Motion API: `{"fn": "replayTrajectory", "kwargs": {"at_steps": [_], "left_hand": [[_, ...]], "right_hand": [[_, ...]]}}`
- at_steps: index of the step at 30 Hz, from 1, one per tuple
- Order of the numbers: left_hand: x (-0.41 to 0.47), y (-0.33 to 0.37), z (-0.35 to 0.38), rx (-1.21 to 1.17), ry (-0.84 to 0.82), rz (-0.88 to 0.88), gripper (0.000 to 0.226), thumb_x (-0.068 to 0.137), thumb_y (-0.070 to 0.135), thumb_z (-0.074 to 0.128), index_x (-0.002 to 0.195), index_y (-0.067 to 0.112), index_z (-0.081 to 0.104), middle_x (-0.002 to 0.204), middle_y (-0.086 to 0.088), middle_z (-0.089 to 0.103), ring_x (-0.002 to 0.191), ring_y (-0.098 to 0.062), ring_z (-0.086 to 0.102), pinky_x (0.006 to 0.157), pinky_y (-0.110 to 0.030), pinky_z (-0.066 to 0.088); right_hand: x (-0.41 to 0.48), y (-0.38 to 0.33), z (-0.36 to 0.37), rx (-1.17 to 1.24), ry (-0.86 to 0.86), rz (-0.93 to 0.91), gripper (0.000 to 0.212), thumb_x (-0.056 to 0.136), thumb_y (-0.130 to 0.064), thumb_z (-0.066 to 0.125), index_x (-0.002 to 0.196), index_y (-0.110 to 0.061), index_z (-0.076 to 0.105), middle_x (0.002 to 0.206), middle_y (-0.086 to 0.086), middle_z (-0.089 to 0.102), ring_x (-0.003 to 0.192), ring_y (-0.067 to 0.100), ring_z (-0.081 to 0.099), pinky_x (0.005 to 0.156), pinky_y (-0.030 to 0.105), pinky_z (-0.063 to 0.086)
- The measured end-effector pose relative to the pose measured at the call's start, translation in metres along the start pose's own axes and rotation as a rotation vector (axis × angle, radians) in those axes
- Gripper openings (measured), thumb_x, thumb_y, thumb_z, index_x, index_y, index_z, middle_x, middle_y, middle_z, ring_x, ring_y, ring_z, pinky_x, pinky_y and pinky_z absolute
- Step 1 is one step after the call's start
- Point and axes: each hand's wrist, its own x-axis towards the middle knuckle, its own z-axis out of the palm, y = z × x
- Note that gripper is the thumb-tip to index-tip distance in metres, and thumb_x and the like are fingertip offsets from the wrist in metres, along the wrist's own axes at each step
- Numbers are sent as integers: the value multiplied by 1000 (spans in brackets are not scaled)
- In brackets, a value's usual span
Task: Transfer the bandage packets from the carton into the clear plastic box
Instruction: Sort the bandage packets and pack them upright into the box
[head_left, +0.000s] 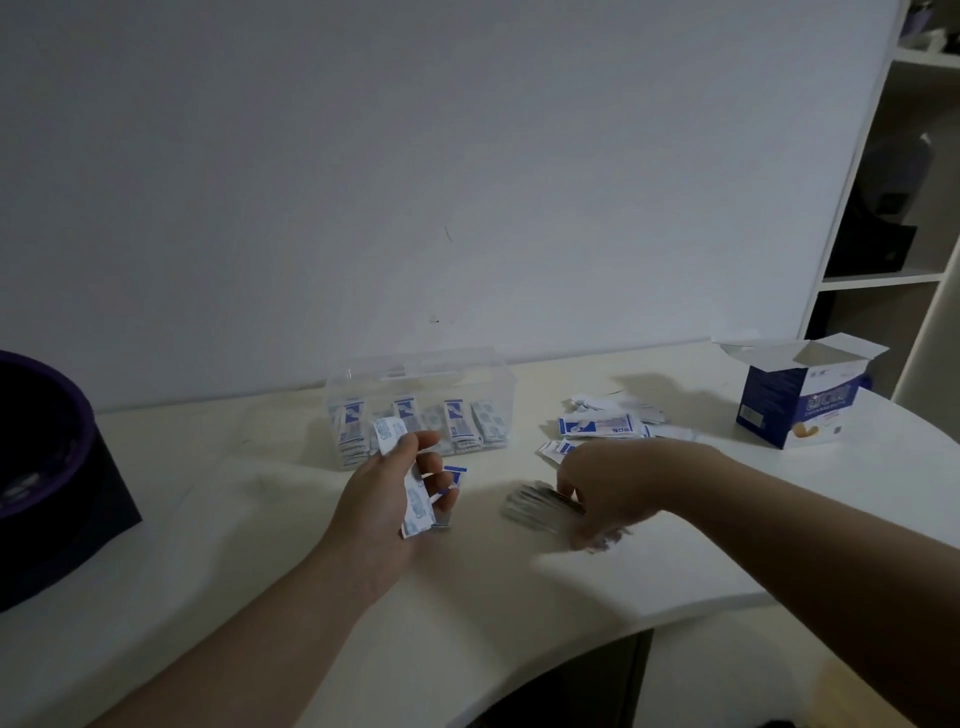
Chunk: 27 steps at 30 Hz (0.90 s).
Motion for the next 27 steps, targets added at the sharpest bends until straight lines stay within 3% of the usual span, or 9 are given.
{"fn": "replayTrajectory", "kwargs": {"at_steps": [2, 4, 6, 9, 15, 18, 20, 23, 27], "left_hand": [[0, 0, 1, 6, 2, 1, 26, 101, 19, 37, 88, 10, 57, 68, -3, 47, 64, -17, 48, 45, -21, 51], [-1, -1, 2, 2, -5, -1, 26, 101, 19, 37, 87, 11, 58, 68, -3, 47, 64, -16, 48, 45, -20, 51], [-2, 0, 3, -3, -13, -1, 26, 101, 19, 37, 87, 11, 58, 68, -2, 47, 63, -16, 48, 46, -20, 51], [-2, 1, 2, -14, -22, 4, 27, 101, 19, 37, 86, 11, 58, 67, -2, 47, 62, -15, 48, 47, -20, 51], [1, 5, 3, -19, -26, 5, 29, 102, 20, 34, 86, 11, 56, 68, -2, 45, 62, -16, 46, 47, -19, 50], [1, 6, 7, 22, -29, 9, 31, 103, 22, 32, 84, 14, 55, 68, 0, 45, 60, -14, 47, 55, -25, 46], [0, 4, 6, 42, -30, 4, 31, 103, 22, 33, 83, 15, 55, 66, 1, 46, 54, -11, 50, 55, -24, 46], [-3, 1, 5, 53, -33, -5, 31, 103, 22, 34, 82, 16, 56, 59, 4, 50, 47, -7, 52, 54, -22, 47], [-6, 0, 3, 57, -40, 1, 30, 102, 21, 35, 82, 15, 57, 55, 5, 52, 47, -7, 52, 58, -24, 47]], "right_hand": [[-1, -5, -6, -53, -16, -6, 31, 80, -27, 65, 97, 0, 64, 74, 5, 55, 71, 19, 52, 59, 23, 43], [-7, -13, -8, -136, -1, -10, 15, 82, -20, 62, 79, -6, 58, 64, 1, 47, 60, 17, 46, 48, 21, 34], [-10, -22, -2, -189, 67, -20, 14, 86, -21, 61, 80, -9, 56, 76, 2, 55, 71, 20, 54, 59, 23, 40], [-16, -34, 12, -209, 194, -2, 27, 89, -13, 55, 115, -5, 55, 111, 9, 59, 100, 25, 59, 74, 31, 45], [-41, -48, 35, -188, 257, -166, 33, 96, -25, 41, 124, -7, 46, 123, 15, 44, 109, 30, 44, 90, 41, 41], [-55, -51, 44, 30, 307, -181, 62, 93, -57, 35, 136, -13, 37, 137, 8, 39, 124, 25, 37, 105, 38, 32], [-61, -48, 46, 5, 278, -197, 85, 84, -71, 35, 147, -15, 22, 150, 2, 28, 137, 19, 24, 115, 33, 19], [-60, -42, 57, 14, 228, -217, 102, 74, -77, 43, 150, -21, 5, 157, -3, 8, 145, 17, -4, 120, 39, 4], [-48, -34, 73, 72, 235, -198, 113, 71, -77, 51, 149, -25, -12, 158, -3, -12, 145, 17, -13, 120, 40, 1]]}}
